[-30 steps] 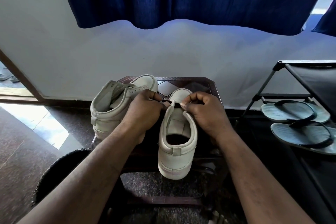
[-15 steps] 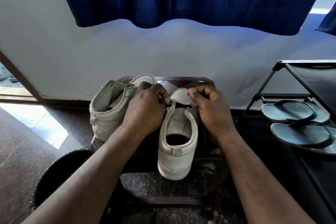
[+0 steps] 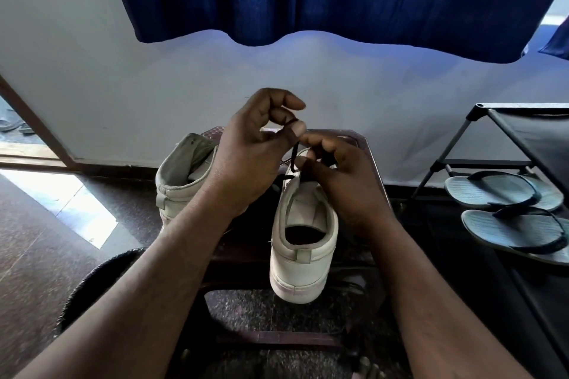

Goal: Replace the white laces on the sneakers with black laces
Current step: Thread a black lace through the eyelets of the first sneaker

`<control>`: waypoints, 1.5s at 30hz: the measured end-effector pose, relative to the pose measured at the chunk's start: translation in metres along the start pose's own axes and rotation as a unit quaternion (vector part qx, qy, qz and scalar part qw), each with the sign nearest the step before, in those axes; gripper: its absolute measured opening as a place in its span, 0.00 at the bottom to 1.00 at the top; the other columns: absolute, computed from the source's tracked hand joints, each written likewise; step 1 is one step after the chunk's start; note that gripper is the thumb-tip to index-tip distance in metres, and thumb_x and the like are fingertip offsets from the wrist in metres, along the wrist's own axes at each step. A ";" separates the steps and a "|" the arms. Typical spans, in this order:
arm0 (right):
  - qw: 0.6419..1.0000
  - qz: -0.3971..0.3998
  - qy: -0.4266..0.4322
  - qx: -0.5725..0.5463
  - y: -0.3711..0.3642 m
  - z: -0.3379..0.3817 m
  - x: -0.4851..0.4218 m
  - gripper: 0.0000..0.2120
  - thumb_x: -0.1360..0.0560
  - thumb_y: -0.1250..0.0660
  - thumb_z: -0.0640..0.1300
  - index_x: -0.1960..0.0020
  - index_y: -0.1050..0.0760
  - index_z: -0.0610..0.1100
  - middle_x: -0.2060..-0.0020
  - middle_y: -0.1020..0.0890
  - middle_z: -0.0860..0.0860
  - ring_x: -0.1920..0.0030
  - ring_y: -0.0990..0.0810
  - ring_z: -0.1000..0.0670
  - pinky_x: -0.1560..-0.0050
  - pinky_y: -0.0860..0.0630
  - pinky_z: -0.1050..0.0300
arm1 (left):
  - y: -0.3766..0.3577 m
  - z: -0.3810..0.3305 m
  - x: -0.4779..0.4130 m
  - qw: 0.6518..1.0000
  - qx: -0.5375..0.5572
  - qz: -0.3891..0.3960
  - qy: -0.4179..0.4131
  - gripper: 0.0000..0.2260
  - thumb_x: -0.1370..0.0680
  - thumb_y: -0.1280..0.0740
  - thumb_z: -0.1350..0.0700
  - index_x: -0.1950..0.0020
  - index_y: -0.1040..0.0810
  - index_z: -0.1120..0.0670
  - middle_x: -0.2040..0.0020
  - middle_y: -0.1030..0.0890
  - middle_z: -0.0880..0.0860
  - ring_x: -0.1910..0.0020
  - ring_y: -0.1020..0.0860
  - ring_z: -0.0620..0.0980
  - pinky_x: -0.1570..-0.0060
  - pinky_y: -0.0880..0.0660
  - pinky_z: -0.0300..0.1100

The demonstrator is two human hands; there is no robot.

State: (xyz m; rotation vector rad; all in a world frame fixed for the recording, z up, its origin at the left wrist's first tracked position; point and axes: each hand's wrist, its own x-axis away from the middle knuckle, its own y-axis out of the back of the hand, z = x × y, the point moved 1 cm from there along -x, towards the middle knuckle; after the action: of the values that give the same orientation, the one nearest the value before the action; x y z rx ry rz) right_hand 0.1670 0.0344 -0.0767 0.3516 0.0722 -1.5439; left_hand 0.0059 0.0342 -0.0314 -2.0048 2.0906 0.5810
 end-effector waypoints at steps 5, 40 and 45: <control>0.998 0.034 0.023 -0.037 -0.003 0.004 0.002 0.04 0.21 0.29 0.42 0.55 0.17 0.45 0.61 0.17 0.47 0.59 0.23 0.51 0.53 0.25 0.49 | -0.006 0.000 0.001 0.998 -0.054 0.001 -0.037 0.14 0.21 0.30 0.64 0.43 0.21 0.45 0.51 0.20 0.46 0.63 0.18 0.53 0.63 0.20 0.51; 0.869 -0.424 -0.068 -0.247 0.067 -0.004 -0.002 0.10 0.23 0.36 0.32 0.52 0.24 0.47 0.67 0.27 0.51 0.71 0.32 0.54 0.70 0.36 0.56 | -0.014 0.027 0.003 0.973 -0.057 0.140 0.174 0.05 0.20 0.27 0.51 0.53 0.16 0.52 0.59 0.17 0.49 0.59 0.23 0.45 0.50 0.25 0.46; 0.917 -0.365 0.086 0.133 0.051 -0.004 0.007 0.16 0.29 0.32 0.41 0.45 0.25 0.55 0.48 0.22 0.52 0.51 0.23 0.50 0.49 0.24 0.47 | -0.017 0.024 0.005 0.976 -0.057 0.128 0.166 0.05 0.20 0.27 0.55 0.52 0.15 0.55 0.62 0.19 0.47 0.62 0.25 0.42 0.56 0.27 0.37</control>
State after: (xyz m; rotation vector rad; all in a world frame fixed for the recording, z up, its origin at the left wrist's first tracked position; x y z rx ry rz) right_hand 0.2184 0.0276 -0.0731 0.7349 0.1431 -2.2695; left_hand 0.0189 0.0390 -0.0577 -2.0244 2.5939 0.4361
